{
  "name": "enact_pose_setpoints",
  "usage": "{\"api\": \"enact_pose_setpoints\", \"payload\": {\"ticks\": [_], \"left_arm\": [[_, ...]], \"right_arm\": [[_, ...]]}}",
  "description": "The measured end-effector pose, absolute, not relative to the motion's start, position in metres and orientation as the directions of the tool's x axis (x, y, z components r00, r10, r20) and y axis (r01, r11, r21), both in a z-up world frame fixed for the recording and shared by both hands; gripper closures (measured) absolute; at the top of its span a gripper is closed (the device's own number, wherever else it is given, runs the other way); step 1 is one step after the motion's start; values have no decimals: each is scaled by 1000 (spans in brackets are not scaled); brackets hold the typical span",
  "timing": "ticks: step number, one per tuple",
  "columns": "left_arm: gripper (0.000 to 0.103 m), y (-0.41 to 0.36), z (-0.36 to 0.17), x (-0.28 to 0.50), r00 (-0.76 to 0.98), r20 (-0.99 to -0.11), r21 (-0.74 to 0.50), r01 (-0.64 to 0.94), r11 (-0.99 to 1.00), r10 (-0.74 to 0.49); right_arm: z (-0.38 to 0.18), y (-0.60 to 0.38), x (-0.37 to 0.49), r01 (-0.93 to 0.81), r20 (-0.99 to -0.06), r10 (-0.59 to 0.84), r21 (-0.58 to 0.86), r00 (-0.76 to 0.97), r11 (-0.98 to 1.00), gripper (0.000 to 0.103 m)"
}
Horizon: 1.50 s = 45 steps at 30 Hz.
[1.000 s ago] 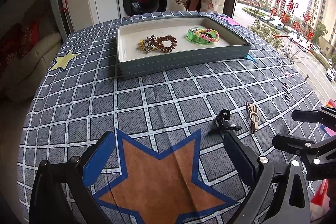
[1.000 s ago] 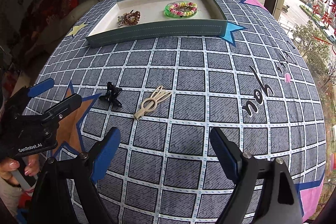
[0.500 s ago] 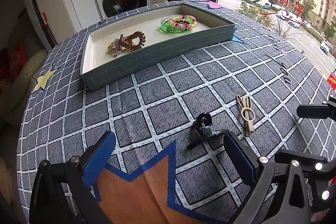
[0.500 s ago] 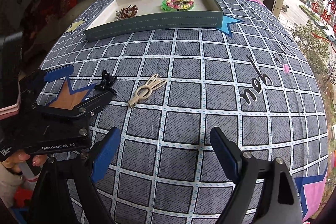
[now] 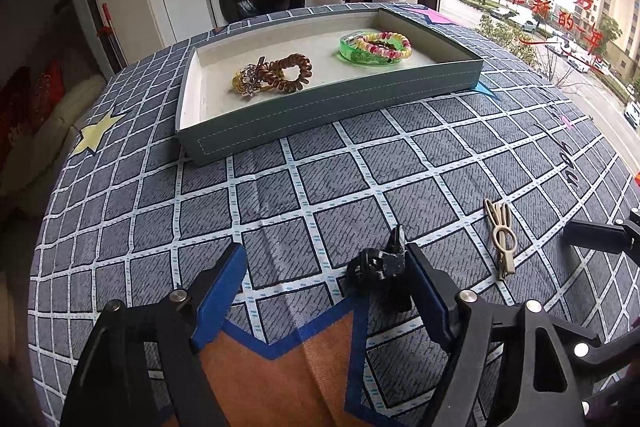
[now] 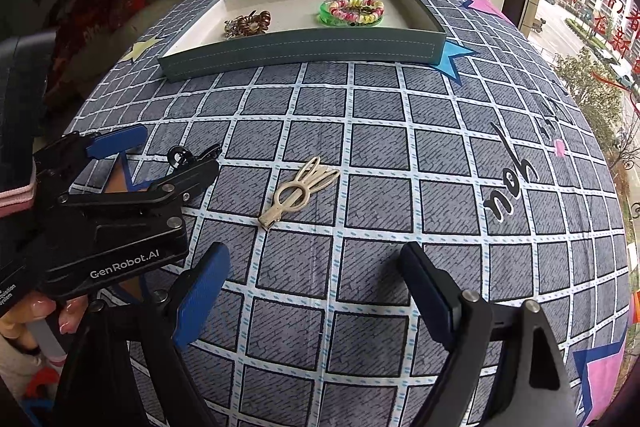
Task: Organize jewelry
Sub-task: 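Grasp black claw clip with left while right grasps beige bunny-ear hair clip, then carry black claw clip with left while right carries bunny clip over tray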
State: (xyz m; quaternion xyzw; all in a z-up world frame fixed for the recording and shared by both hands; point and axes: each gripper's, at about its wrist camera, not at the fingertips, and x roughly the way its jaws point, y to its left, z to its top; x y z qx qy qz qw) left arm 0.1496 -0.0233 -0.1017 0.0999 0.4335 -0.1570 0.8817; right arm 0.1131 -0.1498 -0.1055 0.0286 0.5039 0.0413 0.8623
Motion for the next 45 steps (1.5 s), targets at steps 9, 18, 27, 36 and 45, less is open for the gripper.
{"api": "enact_pose_setpoints", "payload": {"ticks": [9,18,27,36,45], "left_arm": [[20,-14,-102,148,576,-798,32,330,943,-175],[41,-19,-100,144,567,-803,15,329,944,-185],[65,-24,-98,138,578,-797,38,337,941,-175],[65,-21,-98,136,572,-801,25,326,945,-176],[65,-12,-94,137,559,-807,-17,299,954,-190]], "right_arm": [[-106,-145,133,-12,-859,28,26,511,1000,34],[-103,-150,138,-33,-865,34,20,501,999,86],[-103,-163,132,-32,-860,88,84,503,996,90],[-95,-175,130,-28,-848,141,147,511,989,93],[-85,-190,129,-11,-827,205,235,524,972,93]]}}
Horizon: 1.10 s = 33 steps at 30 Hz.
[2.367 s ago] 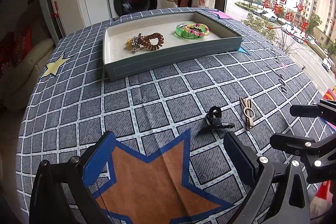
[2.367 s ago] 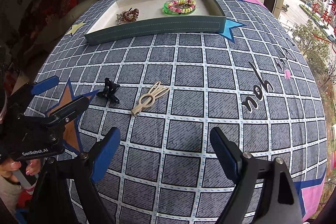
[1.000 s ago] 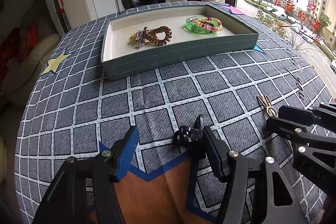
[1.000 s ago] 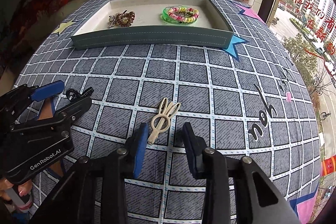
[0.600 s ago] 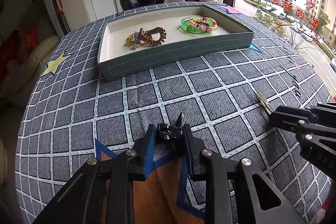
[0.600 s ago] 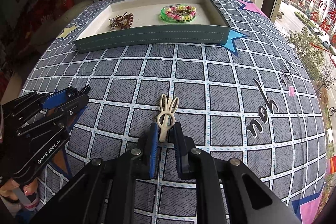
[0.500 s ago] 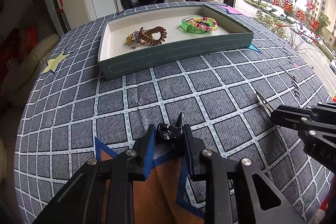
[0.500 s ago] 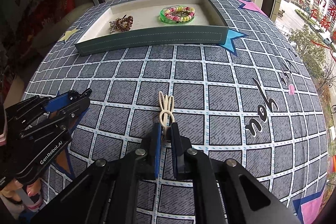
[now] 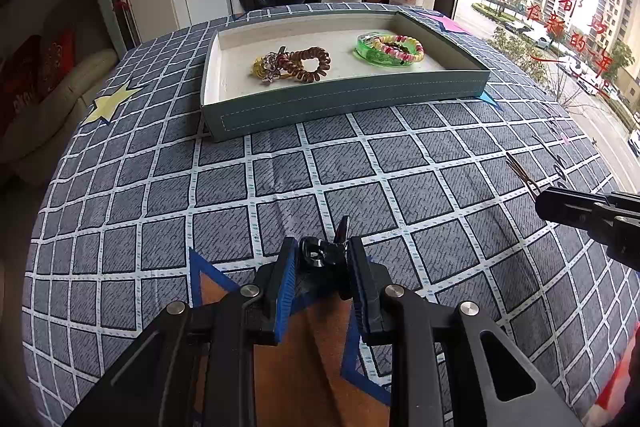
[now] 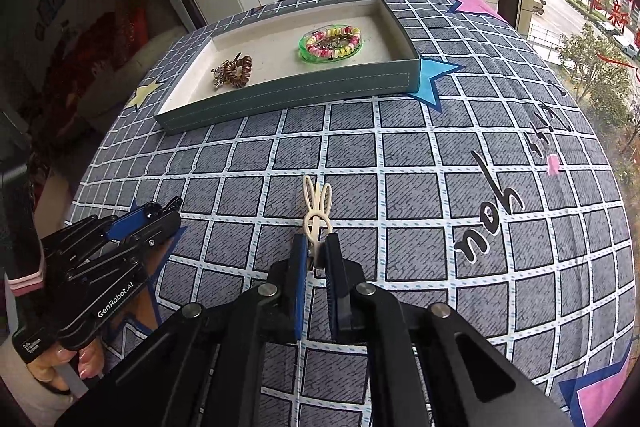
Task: Organize jewelry
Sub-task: 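Carry black claw clip with left while right carries bunny clip over tray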
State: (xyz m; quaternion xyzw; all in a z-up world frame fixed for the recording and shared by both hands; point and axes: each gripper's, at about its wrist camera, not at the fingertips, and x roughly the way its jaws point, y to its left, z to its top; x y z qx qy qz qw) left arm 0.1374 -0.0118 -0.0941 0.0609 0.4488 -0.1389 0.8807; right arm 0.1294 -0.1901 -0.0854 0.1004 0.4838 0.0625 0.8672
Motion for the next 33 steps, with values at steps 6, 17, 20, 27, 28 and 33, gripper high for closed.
{"api": "enact_pose_setpoints", "payload": {"ticks": [6,17,20,27,28,33], "left_arm": [[65,-6,-84,139,570,-797,-31,289,957,-199],[65,12,-66,143,584,-782,-72,258,964,-215],[64,12,-67,140,588,-780,-79,246,966,-214],[3,9,-74,134,605,-777,-66,198,978,-175],[3,7,-75,134,604,-778,-59,204,977,-173],[3,-2,-83,141,588,-796,-18,212,977,-143]], "right_arm": [[-83,-201,132,4,-818,229,272,528,962,93],[-76,-220,139,27,-798,253,318,548,948,93],[-77,-220,140,25,-798,260,325,544,946,93],[-84,-213,138,10,-803,268,322,533,947,93],[-84,-212,138,7,-803,265,317,534,948,93],[-83,-211,138,4,-802,266,316,535,949,93]]}}
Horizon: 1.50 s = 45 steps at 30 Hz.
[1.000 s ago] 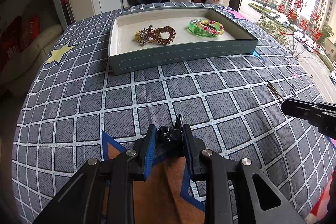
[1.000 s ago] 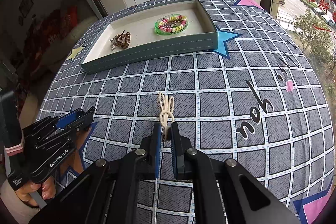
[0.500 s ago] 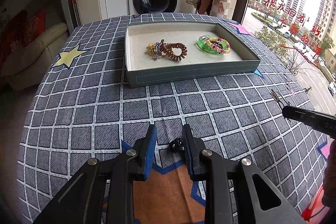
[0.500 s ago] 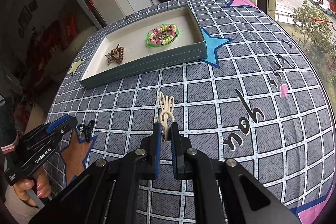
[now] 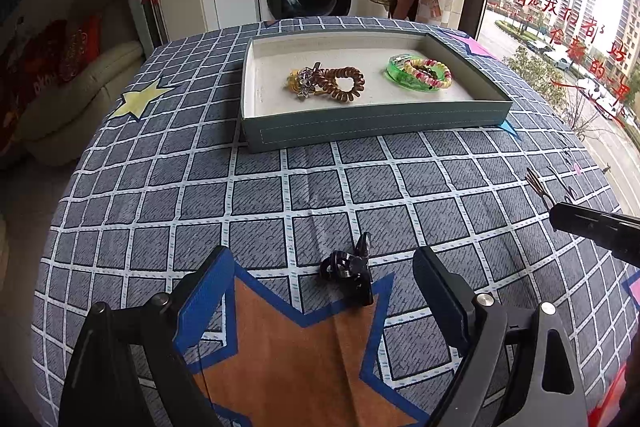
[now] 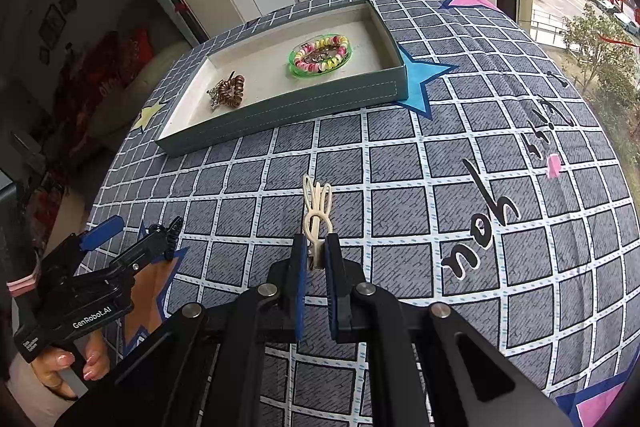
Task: Organize jewelry
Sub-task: 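Carry black claw clip with left while right carries bunny clip over tray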
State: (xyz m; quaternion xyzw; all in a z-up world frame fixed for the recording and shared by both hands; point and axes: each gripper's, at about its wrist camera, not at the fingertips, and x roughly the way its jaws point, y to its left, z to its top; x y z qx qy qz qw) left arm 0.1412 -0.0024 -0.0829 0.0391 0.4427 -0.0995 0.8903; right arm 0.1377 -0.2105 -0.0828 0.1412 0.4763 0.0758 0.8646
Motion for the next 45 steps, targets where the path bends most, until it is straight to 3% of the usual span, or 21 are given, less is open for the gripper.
{"api": "enact_pose_setpoints", "payload": {"ticks": [3,4,9,31,45], "left_arm": [[7,-7,-92,145,555,-819,-18,226,974,-144],[21,-9,-94,145,545,-825,-21,236,971,-150],[64,-14,-97,142,538,-825,-20,277,961,-172],[66,-9,-21,197,654,-717,-87,258,962,-240],[66,-11,-36,282,652,-741,-76,157,985,-161]], "right_arm": [[-80,-210,137,2,-800,264,314,539,949,93],[-80,-211,137,1,-800,264,314,539,949,93],[-76,-212,138,-1,-797,261,311,545,950,93],[-28,-222,201,-48,-754,257,288,604,956,93],[-26,-212,300,-81,-763,250,253,596,964,93]]}}
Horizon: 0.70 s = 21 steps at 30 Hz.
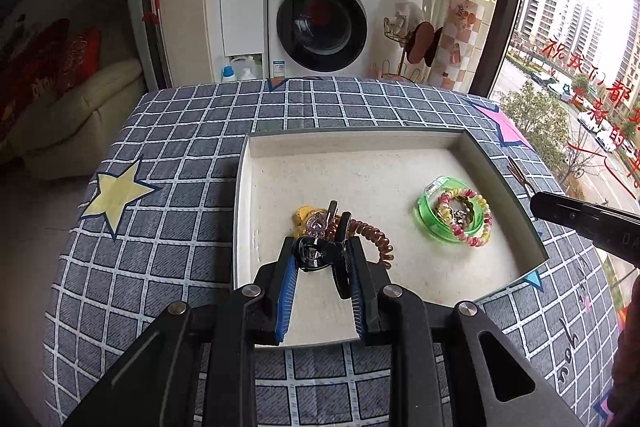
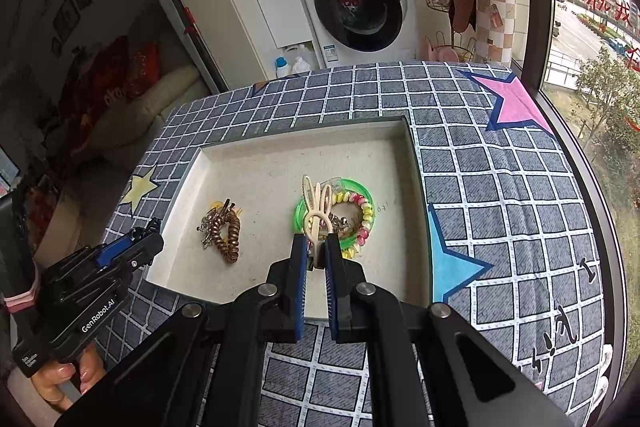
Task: Organize jewelry
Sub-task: 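Carry black claw clip with left while right carries bunny clip over tray, then release claw clip onto pile with left while right releases bunny clip into bangle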
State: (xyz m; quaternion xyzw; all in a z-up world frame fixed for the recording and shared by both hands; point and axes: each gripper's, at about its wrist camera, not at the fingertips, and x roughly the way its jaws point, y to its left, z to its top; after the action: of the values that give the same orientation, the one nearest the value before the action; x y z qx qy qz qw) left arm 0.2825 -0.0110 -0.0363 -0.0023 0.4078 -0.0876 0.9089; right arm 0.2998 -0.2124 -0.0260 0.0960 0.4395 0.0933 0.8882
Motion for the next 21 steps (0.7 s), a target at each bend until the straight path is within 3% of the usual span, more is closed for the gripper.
{"api": "enact_pose_setpoints", "payload": {"ticks": [21], "left_arm": [[66,-33,-81,317,626,-776,32,165,986,-79]], "right_arm": [[-82,-201,350,-52,-831,201,204,518,978,93]]}}
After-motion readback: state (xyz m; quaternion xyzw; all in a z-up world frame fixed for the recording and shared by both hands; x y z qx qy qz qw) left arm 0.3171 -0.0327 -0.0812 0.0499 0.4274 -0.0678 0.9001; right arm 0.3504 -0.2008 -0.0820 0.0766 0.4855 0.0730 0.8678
